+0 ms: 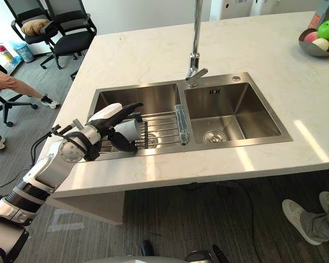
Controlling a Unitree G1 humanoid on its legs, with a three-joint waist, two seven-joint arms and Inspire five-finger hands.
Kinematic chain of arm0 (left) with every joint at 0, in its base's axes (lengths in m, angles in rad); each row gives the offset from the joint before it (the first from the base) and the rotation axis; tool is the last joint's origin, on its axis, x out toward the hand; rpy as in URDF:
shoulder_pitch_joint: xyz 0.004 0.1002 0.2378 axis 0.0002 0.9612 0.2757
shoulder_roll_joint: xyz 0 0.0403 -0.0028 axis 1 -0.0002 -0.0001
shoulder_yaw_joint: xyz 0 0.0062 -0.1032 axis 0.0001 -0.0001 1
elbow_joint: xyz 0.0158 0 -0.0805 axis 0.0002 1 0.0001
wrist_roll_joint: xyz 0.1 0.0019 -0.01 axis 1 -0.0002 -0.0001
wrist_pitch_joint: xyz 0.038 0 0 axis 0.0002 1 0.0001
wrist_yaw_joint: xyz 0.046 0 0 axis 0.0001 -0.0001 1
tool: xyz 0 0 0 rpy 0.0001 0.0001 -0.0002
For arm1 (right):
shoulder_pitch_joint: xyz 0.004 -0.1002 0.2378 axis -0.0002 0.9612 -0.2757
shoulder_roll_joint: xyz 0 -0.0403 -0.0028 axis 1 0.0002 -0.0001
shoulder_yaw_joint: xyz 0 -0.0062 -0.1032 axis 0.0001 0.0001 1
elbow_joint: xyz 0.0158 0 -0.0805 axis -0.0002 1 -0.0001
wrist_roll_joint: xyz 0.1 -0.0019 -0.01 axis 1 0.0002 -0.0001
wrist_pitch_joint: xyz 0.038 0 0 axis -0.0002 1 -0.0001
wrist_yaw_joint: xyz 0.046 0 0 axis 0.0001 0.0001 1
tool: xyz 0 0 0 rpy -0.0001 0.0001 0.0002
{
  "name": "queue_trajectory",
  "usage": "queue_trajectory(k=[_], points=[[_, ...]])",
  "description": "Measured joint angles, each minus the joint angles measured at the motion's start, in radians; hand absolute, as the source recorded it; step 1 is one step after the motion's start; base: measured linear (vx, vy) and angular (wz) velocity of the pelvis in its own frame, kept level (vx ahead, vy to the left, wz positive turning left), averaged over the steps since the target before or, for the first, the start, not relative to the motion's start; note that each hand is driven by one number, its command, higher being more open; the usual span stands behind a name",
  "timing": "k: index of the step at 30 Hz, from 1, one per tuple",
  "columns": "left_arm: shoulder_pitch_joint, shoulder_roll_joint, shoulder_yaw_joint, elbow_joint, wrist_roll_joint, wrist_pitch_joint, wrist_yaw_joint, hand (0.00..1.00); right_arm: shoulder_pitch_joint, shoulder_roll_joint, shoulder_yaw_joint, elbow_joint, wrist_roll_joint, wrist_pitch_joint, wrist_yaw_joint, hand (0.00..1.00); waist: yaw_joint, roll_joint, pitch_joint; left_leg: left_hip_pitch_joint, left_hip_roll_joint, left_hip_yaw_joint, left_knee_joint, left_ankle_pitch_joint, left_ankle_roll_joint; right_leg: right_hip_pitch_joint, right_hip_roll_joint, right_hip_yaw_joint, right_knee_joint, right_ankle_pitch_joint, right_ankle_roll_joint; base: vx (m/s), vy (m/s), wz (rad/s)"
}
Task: Walk over to the sink, pick up the cup, carry it to the dishwasher, place the cup inside the dishwasher, then close the dishwasher door
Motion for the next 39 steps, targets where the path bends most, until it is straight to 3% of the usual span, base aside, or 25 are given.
queue_trajectory(k=[10,17,39], points=[[-0.007,-0.003,0.001,0.044,0.021,0.075,0.041,1.00,0.011,-0.002,0.016,-0.014,0.004,0.004,0.001,1.00,-0.002,0.004,0.003,0.000,0.001,0.004,0.001,-0.001,0.002,-0.002,0.000,0.003,-0.001,0.000,0.000,0.00,0.000,0.00],[-0.019,-0.022,0.021,0.112,0.156,0.078,0.037,1.00,0.020,-0.002,0.022,-0.020,0.008,0.004,0.003,1.00,-0.001,0.004,0.005,0.000,0.002,0.005,0.005,-0.004,0.001,-0.001,0.000,0.005,0.001,0.000,0.000,0.00,0.000,0.00],[-0.072,-0.021,0.040,0.262,0.193,0.076,-0.191,1.00,0.026,-0.006,0.080,-0.089,0.035,0.035,-0.009,1.00,0.003,0.006,0.041,0.023,0.005,0.024,-0.007,0.000,0.000,0.006,0.001,-0.006,-0.005,0.000,-0.001,0.00,0.000,-0.02]])
